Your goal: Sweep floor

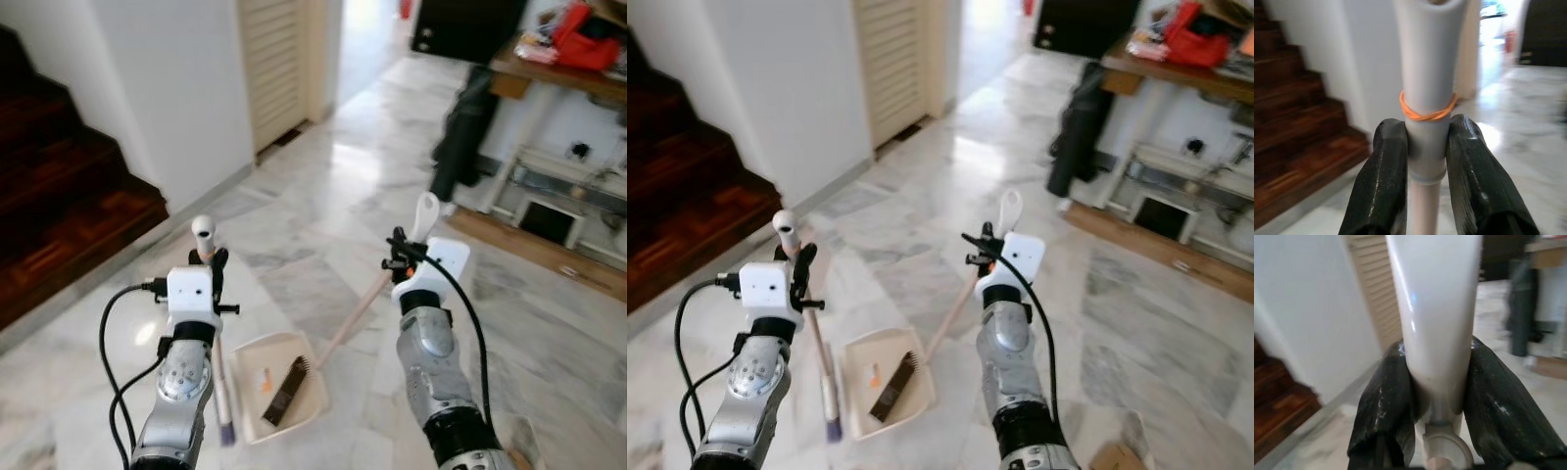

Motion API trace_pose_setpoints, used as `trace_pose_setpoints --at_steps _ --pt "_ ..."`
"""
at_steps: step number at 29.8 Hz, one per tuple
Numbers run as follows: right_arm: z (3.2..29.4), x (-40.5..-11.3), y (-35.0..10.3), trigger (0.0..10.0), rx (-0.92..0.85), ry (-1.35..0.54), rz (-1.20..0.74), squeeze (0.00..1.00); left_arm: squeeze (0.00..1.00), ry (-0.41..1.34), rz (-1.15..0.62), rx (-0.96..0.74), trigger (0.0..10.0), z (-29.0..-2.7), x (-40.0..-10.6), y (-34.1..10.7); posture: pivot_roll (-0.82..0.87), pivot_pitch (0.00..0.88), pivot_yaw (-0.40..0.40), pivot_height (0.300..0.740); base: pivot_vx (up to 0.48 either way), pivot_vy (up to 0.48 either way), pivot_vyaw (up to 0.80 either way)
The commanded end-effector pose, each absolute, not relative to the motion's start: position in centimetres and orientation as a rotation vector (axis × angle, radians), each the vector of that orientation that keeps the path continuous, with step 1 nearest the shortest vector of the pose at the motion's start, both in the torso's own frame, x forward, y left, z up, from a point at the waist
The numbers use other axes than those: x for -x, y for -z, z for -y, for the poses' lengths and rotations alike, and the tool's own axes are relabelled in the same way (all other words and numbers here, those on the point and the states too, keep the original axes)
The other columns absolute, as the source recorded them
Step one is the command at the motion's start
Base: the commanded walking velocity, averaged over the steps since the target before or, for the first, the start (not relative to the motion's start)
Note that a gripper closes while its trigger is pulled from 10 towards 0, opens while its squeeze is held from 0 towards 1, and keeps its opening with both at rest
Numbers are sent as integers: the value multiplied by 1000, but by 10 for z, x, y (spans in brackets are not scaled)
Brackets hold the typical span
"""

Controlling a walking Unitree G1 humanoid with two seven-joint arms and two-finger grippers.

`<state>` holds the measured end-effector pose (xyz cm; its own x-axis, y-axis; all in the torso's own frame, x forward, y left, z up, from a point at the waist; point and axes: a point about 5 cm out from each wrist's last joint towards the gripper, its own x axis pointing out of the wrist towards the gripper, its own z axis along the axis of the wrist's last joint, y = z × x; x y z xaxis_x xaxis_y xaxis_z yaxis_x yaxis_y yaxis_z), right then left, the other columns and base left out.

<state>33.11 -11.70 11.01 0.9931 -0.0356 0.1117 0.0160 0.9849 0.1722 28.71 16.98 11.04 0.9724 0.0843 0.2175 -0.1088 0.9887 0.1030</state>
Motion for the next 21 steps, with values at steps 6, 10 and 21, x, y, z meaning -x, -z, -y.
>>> trace_pose_setpoints --at_steps 6,10,21 --pt "121 -333 -124 10000 -198 33 177 0 0 -95 258 -110 10000 -164 -287 -119 113 0 -7 740 0 0 800" --pt "121 -334 -122 10000 -214 37 166 0 0 -92 253 -103 10000 -162 -287 -118 113 0 -10 740 0 0 0" --pt "122 -334 -124 10000 -225 19 170 0 0 -88 247 -91 10000 -159 -286 -116 109 0 -25 740 0 255 0"
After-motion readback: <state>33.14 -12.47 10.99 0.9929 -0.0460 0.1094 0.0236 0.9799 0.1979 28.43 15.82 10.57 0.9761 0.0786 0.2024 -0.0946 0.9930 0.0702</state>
